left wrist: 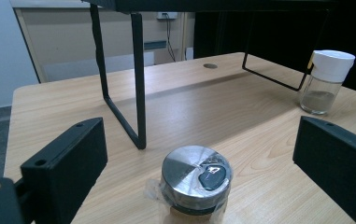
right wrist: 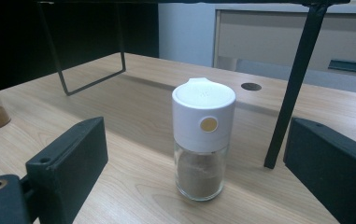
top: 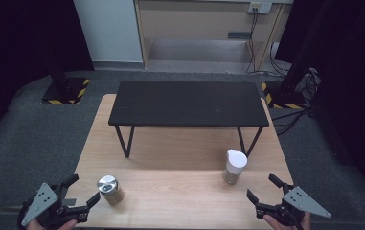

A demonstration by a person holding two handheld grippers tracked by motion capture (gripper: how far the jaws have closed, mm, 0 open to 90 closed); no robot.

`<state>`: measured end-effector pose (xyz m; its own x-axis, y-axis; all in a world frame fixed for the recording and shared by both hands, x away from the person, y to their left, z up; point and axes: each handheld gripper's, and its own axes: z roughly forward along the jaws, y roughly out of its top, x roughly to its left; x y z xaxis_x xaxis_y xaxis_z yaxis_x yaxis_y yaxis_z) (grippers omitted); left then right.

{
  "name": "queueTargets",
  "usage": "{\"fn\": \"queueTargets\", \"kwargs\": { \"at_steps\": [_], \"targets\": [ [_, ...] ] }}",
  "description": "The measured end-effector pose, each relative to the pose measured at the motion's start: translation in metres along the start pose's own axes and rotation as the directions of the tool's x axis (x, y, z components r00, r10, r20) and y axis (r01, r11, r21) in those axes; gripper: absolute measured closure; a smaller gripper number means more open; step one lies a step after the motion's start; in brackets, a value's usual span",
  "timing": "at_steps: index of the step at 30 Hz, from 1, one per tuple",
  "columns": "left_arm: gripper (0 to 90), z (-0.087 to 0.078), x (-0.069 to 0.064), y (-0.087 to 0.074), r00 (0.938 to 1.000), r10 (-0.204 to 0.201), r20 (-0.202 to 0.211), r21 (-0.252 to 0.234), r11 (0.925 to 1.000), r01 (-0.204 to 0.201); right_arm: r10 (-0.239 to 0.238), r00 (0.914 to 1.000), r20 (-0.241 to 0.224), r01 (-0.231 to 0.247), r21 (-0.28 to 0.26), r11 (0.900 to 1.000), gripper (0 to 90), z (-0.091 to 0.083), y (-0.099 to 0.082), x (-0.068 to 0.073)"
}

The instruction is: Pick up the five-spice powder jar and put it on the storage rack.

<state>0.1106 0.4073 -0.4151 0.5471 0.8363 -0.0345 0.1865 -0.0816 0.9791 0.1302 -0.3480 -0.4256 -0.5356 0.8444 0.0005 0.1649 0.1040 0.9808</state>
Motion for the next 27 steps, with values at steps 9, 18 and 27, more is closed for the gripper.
{"fn": "queueTargets", "kwargs": {
  "at_steps": [9, 18, 27],
  "targets": [
    [1.7, -0.008, 0.000, 0.007, 1.0000, 0.006, 0.001, 0.019, 0.9998, -0.006, 0.000, 0.9999, -0.011, 0.000, -0.001, 1.0000, 6.6, 0.000, 0.000, -0.001],
    [1.1, -0.016, 0.002, 0.023, 0.9997, 0.020, 0.011, 0.052, 0.9985, -0.020, 0.002, 0.9999, -0.012, -0.002, -0.003, 1.0000, 6.7, -0.001, 0.000, -0.001],
    [1.1, -0.025, 0.001, 0.040, 0.9994, 0.034, 0.004, 0.050, 0.9982, -0.034, 0.000, 0.9999, -0.013, 0.000, -0.008, 1.0000, 6.8, -0.001, -0.001, -0.001]
  ]
}}
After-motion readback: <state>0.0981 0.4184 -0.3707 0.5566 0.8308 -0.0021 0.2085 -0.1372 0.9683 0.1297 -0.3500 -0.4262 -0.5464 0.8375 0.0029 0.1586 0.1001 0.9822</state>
